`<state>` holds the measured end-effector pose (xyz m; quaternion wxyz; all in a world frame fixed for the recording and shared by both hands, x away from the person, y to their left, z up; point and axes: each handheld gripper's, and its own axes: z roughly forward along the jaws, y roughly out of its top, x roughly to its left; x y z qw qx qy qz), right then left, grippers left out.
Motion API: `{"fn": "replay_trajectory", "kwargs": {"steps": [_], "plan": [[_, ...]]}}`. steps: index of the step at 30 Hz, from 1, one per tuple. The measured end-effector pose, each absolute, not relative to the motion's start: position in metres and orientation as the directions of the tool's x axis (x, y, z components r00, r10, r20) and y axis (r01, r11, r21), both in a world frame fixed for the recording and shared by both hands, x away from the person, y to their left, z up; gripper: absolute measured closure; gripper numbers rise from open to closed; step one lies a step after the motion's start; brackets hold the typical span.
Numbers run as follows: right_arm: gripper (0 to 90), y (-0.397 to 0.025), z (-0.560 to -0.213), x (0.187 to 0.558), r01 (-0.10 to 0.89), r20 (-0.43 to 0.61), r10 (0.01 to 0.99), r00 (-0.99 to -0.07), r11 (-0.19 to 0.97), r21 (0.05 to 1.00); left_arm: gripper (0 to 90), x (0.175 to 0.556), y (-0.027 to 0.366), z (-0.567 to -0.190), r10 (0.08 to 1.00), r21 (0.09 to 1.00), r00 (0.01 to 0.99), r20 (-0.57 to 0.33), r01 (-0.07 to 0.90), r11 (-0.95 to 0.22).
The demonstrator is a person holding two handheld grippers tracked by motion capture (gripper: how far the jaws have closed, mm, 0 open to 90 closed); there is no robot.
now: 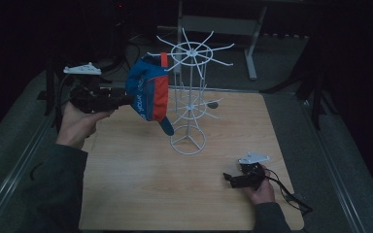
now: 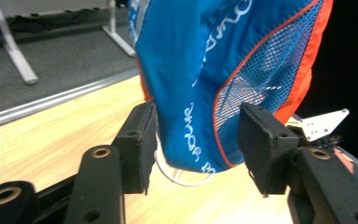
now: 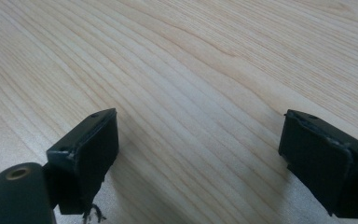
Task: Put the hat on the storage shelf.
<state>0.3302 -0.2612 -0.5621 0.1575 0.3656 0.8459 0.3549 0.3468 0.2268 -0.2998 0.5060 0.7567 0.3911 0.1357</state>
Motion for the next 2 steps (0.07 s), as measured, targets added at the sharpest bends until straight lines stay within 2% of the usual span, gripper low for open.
{"fn": "replay_trajectory", "kwargs": {"steps": [2], "plan": [[11.8,-0.2613,-0.5621,0.3302,0.506,-0.007,0.730,-0.683,0.481,0.716,46.0,0.3443,0.2274,-0.2999,0.728,0.875,0.659,-0.191,0.449,-0.178]]}}
